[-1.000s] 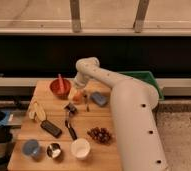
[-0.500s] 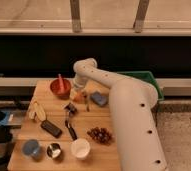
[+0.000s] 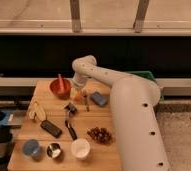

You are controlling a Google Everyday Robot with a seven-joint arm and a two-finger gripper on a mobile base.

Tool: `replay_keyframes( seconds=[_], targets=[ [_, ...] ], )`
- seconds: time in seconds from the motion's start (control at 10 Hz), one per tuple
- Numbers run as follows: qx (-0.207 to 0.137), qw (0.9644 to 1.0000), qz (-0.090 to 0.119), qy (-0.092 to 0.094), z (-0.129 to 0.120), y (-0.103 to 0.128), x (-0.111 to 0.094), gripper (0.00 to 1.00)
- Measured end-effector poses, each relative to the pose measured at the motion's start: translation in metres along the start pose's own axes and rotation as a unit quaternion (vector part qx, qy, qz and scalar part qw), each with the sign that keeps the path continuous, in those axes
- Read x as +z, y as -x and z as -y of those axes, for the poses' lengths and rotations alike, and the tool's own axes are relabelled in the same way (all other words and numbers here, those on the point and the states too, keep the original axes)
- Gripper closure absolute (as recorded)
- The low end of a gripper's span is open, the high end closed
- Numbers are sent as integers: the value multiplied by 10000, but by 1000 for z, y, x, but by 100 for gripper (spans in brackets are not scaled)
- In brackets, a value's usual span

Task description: Place apple in plastic cup

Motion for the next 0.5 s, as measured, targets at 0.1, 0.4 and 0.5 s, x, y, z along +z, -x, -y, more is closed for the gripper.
replay_keyframes(
  seconds=[0.1,0.4,0.5],
  targets=[
    [-68,10000,-41,-30,-2,0,-12,100],
    [-446,9988,-135,-174,-21,0,-67,100],
    [-617,9979,-141,-164,-35,2,-75,100]
  ],
)
